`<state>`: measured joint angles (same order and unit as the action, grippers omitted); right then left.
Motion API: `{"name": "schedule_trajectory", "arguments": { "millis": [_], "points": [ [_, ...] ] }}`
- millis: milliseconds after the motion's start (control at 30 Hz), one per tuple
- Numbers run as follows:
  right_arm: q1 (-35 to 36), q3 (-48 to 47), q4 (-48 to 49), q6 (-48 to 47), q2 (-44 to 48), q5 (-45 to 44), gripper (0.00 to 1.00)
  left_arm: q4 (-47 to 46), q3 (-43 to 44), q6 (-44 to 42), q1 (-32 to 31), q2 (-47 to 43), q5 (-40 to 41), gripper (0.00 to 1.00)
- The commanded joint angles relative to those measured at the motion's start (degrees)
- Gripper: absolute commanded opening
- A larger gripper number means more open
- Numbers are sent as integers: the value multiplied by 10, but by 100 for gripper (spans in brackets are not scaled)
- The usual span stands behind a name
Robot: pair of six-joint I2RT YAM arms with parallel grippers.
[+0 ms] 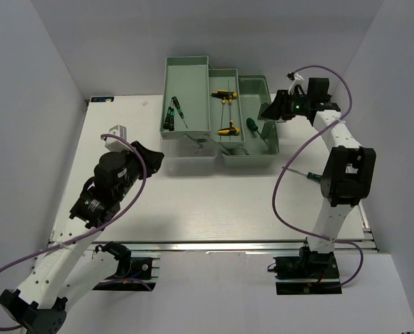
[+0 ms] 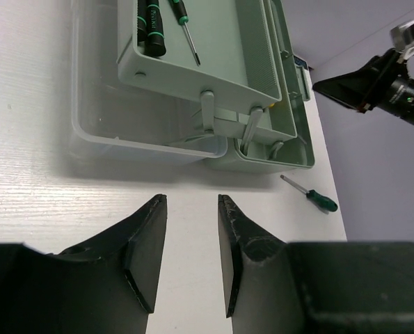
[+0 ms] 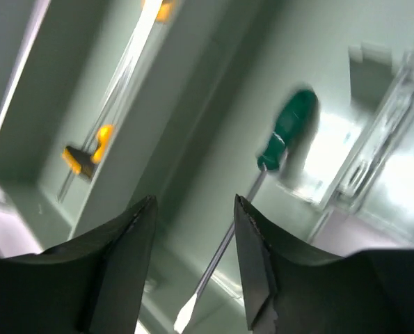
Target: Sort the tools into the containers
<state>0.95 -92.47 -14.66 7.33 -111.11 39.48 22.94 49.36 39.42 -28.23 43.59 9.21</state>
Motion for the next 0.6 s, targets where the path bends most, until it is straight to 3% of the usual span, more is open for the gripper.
{"name": "schedule_trajectory", "arguments": {
  "millis": [0, 67, 100, 200, 267, 333, 433, 467, 567],
  "points": [
    [-31, -68, -77, -203, 38, 114, 53, -9, -5, 7, 3, -11, 11, 46],
    [-61, -76, -138, -315, 49, 155, 47, -7, -4, 0, 3, -8, 14, 46],
    [-71, -86, -233, -464, 56, 153, 46, -7, -1, -2, 3, -7, 17, 46],
    [-93, -79, -408, -725, 63, 43, 45, -8, 0, -9, 3, -1, 19, 47],
    [-109, -13, -412, -761, 74, -81, 47, -11, -5, -11, 3, 1, 18, 47],
    [-125, 84, -347, -747, 105, -150, 51, -19, -11, -11, 3, 2, 16, 47],
    [-163, 147, -305, -752, 135, -218, 67, -23, -19, -11, 3, 2, 14, 47],
    [-175, 163, -308, -759, 137, -236, 81, -22, -21, -11, 3, 1, 15, 47],
    [-189, 191, -301, -787, 141, -270, 89, -19, -25, -14, 3, -1, 16, 49]
  ]
}}
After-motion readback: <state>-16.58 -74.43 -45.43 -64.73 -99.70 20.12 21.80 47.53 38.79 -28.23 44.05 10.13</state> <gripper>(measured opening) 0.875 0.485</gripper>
